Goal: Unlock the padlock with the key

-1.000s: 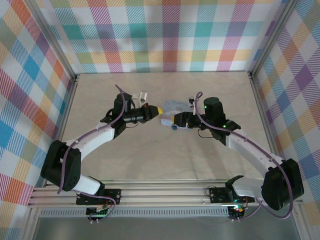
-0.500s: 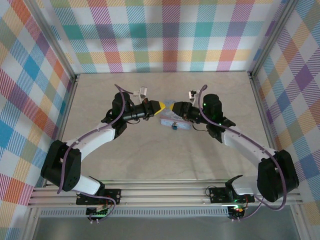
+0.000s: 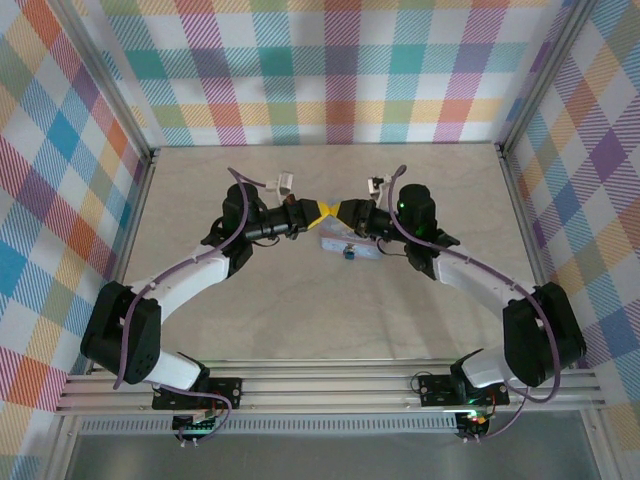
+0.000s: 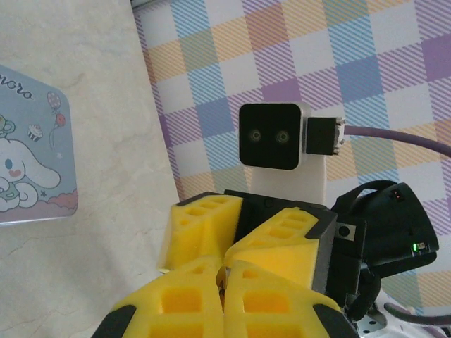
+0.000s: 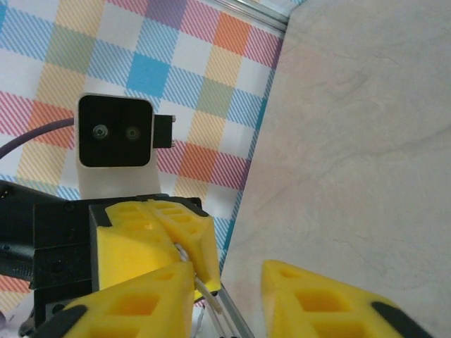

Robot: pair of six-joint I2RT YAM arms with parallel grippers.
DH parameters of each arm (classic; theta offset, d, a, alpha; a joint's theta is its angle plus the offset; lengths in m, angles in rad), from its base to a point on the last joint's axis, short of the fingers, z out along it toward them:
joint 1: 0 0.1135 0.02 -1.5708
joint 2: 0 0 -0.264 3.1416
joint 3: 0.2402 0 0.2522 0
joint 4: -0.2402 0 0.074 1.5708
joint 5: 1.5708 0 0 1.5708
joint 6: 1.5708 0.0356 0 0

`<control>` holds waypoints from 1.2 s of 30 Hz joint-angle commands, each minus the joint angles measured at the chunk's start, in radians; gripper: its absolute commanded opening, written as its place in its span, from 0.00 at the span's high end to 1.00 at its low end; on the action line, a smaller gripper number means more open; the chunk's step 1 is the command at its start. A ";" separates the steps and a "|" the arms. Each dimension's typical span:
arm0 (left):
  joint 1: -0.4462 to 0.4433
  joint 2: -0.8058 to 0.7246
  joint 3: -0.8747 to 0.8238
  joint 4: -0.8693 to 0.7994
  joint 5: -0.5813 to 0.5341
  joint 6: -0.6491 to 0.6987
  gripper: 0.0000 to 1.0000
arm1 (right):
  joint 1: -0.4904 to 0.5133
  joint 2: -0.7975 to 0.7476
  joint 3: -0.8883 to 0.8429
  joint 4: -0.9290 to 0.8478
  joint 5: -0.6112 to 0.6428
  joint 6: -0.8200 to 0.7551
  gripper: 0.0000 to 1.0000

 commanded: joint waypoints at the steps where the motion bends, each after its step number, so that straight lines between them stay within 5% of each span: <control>1: -0.015 -0.035 -0.014 0.106 0.026 -0.041 1.00 | 0.015 0.025 0.040 0.078 -0.042 0.033 0.80; 7: -0.021 -0.036 -0.035 0.121 -0.006 -0.036 1.00 | 0.019 0.020 0.033 0.097 -0.038 0.053 1.00; 16: -0.026 -0.003 -0.016 0.077 -0.017 0.018 1.00 | 0.018 -0.026 0.008 -0.012 0.031 -0.034 1.00; 29: -0.026 -0.019 -0.004 0.008 -0.022 0.084 0.98 | 0.004 -0.036 0.035 -0.055 -0.037 -0.117 1.00; 36: -0.024 -0.049 0.012 -0.092 -0.019 0.174 0.85 | -0.014 -0.046 0.055 -0.118 -0.067 -0.173 1.00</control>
